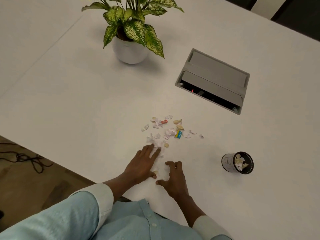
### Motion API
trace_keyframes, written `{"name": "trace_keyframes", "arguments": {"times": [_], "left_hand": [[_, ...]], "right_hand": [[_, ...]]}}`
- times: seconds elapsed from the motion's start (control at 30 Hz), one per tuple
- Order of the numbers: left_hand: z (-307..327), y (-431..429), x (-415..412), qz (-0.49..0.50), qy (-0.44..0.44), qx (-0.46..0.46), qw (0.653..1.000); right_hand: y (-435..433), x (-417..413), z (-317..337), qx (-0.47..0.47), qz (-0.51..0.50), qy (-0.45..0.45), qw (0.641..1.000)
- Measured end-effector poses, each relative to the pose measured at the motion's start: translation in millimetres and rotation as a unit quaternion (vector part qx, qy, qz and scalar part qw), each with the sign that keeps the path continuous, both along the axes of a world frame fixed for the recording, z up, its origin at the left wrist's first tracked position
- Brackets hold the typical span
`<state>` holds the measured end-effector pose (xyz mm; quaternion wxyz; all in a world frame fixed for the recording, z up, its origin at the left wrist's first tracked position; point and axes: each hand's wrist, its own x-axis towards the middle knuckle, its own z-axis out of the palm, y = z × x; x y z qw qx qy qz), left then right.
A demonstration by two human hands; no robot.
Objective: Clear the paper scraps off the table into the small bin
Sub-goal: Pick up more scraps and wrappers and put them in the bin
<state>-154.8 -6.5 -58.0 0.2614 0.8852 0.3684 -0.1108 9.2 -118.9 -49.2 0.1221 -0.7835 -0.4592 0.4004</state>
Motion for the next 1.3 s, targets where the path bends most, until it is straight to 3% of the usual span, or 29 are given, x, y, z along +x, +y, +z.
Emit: {"name": "trace_keyframes", "arguments": {"times": [0.3, 0.5, 0.63, 0.8, 1.03, 1.3], "left_hand": [[0.9, -5.0, -4.2, -0.01, -0.094, 0.05, 0.994], [-9.5, -7.3, -2.2, -0.021, -0.128, 0.092, 0.987], [2.0, -7.5, 11.4, -0.006, -0.172, 0.072, 0.982], [27.5, -11.6, 44.0, 0.042, -0.237, 0.024, 0.97], [64.5, -28.2, 114.7, 0.066, -0.307, -0.026, 0.949], [106.7, -47.7, 232.2, 0.039, -0.345, -0.064, 0.936]], "right_hand": [[7.4, -14.8, -2.9, 0.022, 0.058, -0.078, 0.995], [5.4, -16.3, -10.4, 0.052, 0.018, -0.113, 0.992], [-3.4, -2.1, -5.4, 0.048, -0.093, -0.091, 0.99], [-29.9, 32.9, 11.2, 0.089, -0.258, -0.062, 0.96], [-59.1, 84.0, 62.1, 0.183, -0.379, -0.031, 0.907], [-64.6, 169.3, 113.5, 0.225, -0.494, -0.041, 0.839]]}}
